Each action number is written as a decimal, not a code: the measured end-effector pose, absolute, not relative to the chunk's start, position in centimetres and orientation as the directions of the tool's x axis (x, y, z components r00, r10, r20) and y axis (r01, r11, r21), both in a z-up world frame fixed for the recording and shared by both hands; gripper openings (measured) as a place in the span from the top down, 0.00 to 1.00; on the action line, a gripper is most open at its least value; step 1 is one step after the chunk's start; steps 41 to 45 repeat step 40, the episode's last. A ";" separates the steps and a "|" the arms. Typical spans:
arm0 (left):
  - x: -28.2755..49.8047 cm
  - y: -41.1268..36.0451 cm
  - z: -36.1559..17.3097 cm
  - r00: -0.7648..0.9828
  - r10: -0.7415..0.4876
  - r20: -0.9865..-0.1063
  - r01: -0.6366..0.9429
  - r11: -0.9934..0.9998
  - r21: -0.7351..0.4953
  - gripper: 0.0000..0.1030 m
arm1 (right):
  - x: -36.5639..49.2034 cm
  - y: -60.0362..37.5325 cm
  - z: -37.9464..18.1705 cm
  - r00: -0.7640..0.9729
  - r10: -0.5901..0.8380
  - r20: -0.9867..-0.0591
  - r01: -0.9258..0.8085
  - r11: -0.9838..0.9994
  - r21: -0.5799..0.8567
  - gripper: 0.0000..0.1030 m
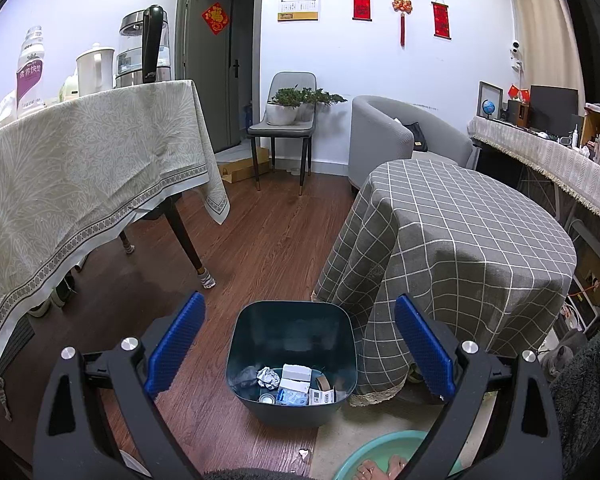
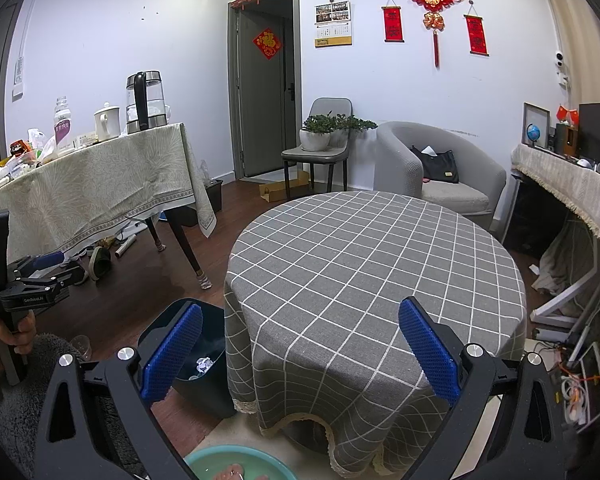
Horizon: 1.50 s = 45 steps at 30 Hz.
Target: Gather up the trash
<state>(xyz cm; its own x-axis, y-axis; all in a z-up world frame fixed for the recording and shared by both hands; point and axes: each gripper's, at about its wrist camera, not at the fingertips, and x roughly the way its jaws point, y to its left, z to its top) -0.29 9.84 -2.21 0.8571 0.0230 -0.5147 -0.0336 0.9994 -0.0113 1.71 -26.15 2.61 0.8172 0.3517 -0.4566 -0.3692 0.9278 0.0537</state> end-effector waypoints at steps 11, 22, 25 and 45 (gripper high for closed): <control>-0.3 9.8 -2.2 0.857 0.024 -0.515 -0.035 0.999 -0.012 0.06 | 1.7 -26.2 2.6 0.817 0.352 -0.457 -0.369 0.928 0.054 0.03; -0.3 9.9 -2.2 0.857 0.022 -0.515 -0.034 0.999 -0.014 0.06 | 1.7 -26.1 2.6 0.817 0.352 -0.457 -0.370 0.928 0.052 0.03; -0.3 9.8 -2.2 0.857 0.023 -0.515 -0.034 0.999 -0.011 0.06 | 1.7 -26.1 2.6 0.817 0.352 -0.456 -0.369 0.928 0.055 0.03; -0.1 10.0 -2.5 0.851 0.023 -0.524 -0.035 0.999 -0.014 0.05 | 1.7 -26.2 2.6 0.817 0.352 -0.456 -0.370 0.928 0.053 0.03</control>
